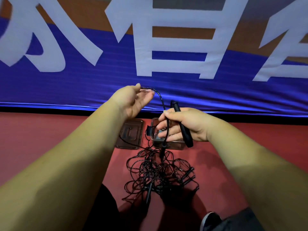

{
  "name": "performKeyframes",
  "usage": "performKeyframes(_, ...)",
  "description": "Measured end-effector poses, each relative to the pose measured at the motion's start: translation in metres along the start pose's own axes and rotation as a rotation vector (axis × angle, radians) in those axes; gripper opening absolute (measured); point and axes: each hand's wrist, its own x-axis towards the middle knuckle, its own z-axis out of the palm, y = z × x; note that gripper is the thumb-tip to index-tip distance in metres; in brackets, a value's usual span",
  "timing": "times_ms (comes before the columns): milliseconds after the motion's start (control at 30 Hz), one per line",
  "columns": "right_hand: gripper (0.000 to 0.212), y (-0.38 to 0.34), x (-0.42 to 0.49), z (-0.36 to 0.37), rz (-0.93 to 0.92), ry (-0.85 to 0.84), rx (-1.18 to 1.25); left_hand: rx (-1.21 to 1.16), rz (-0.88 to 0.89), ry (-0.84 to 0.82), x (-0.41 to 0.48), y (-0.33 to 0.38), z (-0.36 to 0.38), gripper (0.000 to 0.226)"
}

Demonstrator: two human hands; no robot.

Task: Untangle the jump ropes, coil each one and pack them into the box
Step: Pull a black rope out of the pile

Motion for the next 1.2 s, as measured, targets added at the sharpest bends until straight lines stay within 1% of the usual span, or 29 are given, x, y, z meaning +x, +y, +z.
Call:
performKeyframes(33, 0.026, -0.001, 0.0, 0.001, -0.022, 0.026, 0.023, 0.083, -0.048, 0.014, 0.0, -0.002, -0.001, 0.028)
performKeyframes(67, 0.026, -0.003, 0.001, 0.001, -0.042, 0.058, 0.06, 0.226, -0.101, 0.025, -0.001, -0.005, -0.001, 0.029)
performKeyframes(133, 0.025, -0.008, 0.004, 0.002, -0.075, 0.128, 0.163, 0.598, -0.201, 0.002, -0.005, -0.014, -0.004, 0.027)
performKeyframes(167, 0.025, -0.01, 0.005, 0.001, -0.087, 0.163, 0.224, 0.778, -0.244, -0.047, -0.009, -0.02, -0.006, 0.032)
performKeyframes(233, 0.025, -0.013, 0.009, -0.002, -0.113, 0.23, 0.336, 1.067, -0.318, -0.214, -0.015, -0.03, -0.011, 0.042)
performKeyframes(300, 0.025, -0.013, 0.014, -0.007, -0.134, 0.293, 0.412, 1.241, -0.392, -0.411, -0.021, -0.037, -0.013, 0.052)
performKeyframes(333, 0.025, -0.013, 0.016, -0.009, -0.137, 0.322, 0.435, 1.263, -0.426, -0.482, -0.023, -0.039, -0.014, 0.051)
performKeyframes(400, 0.024, -0.011, 0.019, -0.012, -0.14, 0.373, 0.466, 1.227, -0.45, -0.535, -0.026, -0.043, -0.011, 0.038)
performKeyframes(433, 0.024, -0.011, 0.02, -0.013, -0.14, 0.395, 0.481, 1.205, -0.438, -0.536, -0.028, -0.045, -0.009, 0.035)
performKeyframes(500, 0.024, -0.01, 0.021, -0.015, -0.136, 0.427, 0.503, 1.18, -0.396, -0.512, -0.029, -0.048, -0.005, 0.041)
performKeyframes(533, 0.024, -0.01, 0.022, -0.016, -0.133, 0.44, 0.512, 1.168, -0.381, -0.505, -0.03, -0.048, -0.003, 0.04)
performKeyframes(633, 0.027, -0.008, 0.023, -0.019, -0.122, 0.457, 0.503, 1.122, -0.366, -0.489, -0.031, -0.049, 0.0, 0.018)
performKeyframes(667, 0.028, -0.007, 0.024, -0.02, -0.118, 0.46, 0.482, 1.11, -0.365, -0.484, -0.031, -0.048, 0.0, 0.016)
performKeyframes(733, 0.03, -0.004, 0.024, -0.022, -0.104, 0.463, 0.439, 1.111, -0.369, -0.482, -0.03, -0.046, -0.001, 0.02)
performKeyframes(833, 0.03, -0.001, 0.023, -0.025, -0.06, 0.482, 0.38, 1.073, -0.351, -0.486, -0.029, -0.044, 0.001, 0.034)
performKeyframes(900, 0.03, 0.0, 0.023, -0.027, -0.04, 0.491, 0.357, 1.013, -0.307, -0.486, -0.027, -0.044, 0.002, 0.03)
performKeyframes(1000, 0.03, 0.0, 0.022, -0.028, -0.027, 0.488, 0.357, 0.92, -0.165, -0.424, -0.024, -0.048, 0.005, 0.013)
performKeyframes(1067, 0.033, 0.0, 0.021, -0.027, -0.009, 0.456, 0.32, 0.859, -0.091, -0.361, -0.023, -0.048, 0.008, 0.009)
performKeyframes(1200, 0.043, 0.004, 0.017, -0.017, 0.039, 0.296, 0.18, 0.839, -0.044, -0.228, -0.021, -0.043, 0.01, 0.023)
